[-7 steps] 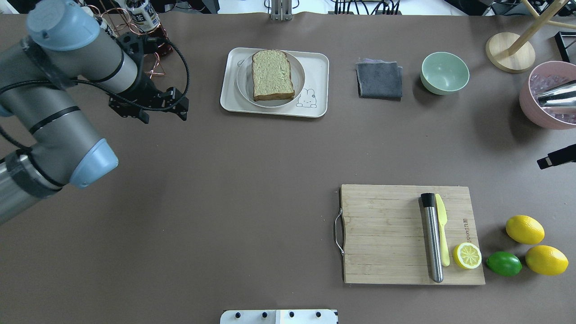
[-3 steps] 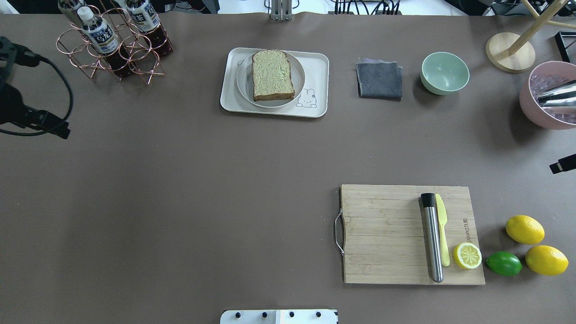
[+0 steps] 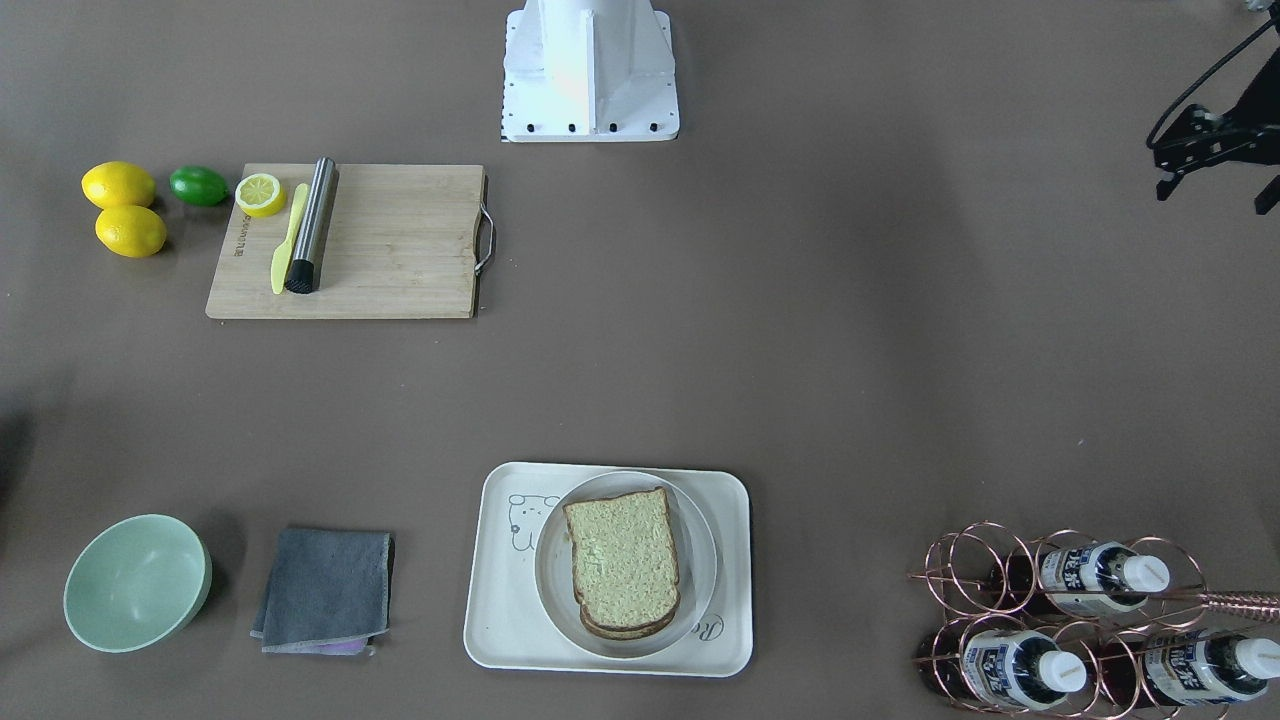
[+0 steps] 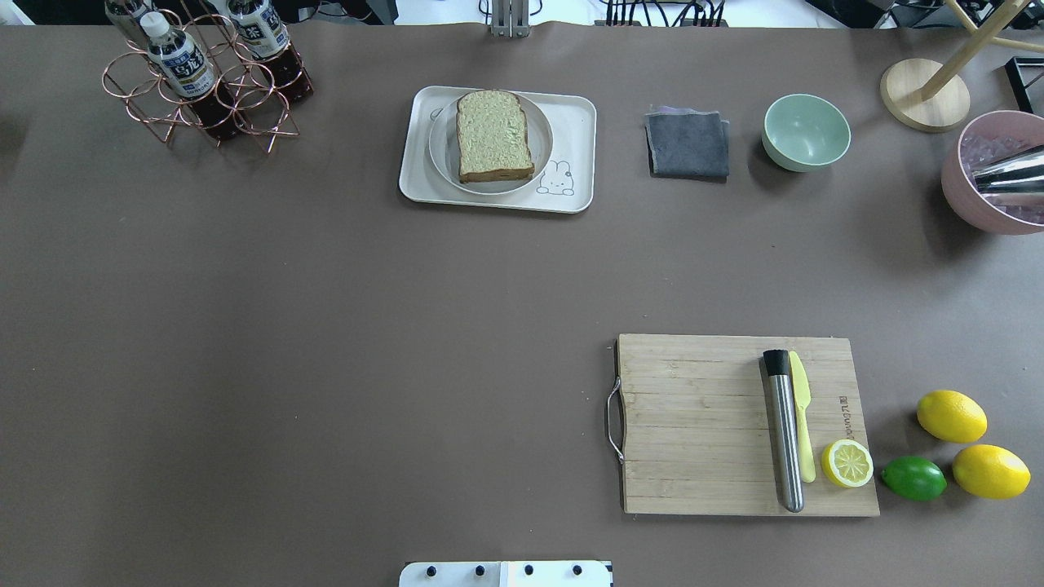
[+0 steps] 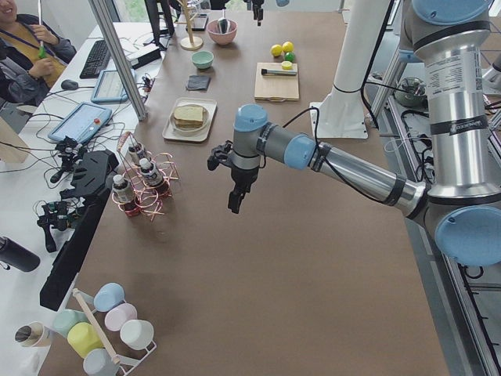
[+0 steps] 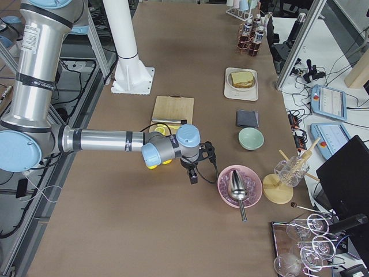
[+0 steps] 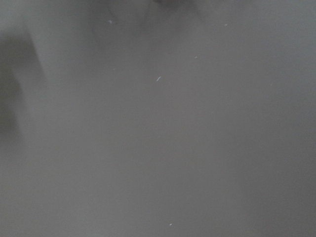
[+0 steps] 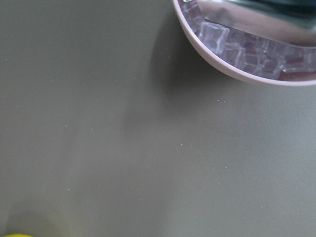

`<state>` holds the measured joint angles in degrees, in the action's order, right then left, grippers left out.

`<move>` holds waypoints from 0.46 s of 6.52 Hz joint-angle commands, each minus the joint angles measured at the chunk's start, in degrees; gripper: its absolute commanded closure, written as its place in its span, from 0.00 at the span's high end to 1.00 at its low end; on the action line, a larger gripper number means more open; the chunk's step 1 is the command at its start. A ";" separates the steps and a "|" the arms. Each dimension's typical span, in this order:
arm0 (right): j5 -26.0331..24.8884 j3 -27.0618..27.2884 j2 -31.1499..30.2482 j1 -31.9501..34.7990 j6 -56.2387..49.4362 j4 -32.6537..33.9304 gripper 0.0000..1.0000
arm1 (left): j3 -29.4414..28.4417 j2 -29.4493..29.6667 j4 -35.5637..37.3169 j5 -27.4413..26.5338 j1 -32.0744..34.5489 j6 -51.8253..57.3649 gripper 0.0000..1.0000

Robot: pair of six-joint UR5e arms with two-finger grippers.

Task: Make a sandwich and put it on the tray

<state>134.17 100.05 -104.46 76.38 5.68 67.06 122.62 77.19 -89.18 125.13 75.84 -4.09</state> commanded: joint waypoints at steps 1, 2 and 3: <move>1.17 -0.30 -2.23 3.49 -1.73 -0.17 1.00 | -0.19 -7.37 -3.08 2.66 4.06 3.65 0.98; 2.75 0.14 -3.28 6.55 -1.73 0.00 1.00 | -0.71 -10.71 -5.37 2.75 4.32 3.47 0.98; 3.55 0.58 -4.42 8.06 -2.08 -0.09 1.00 | -2.63 -12.31 -6.96 3.45 5.36 3.65 0.98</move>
<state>136.62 100.19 -107.63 82.33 3.91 66.99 121.54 67.42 -94.11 127.95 80.24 -0.61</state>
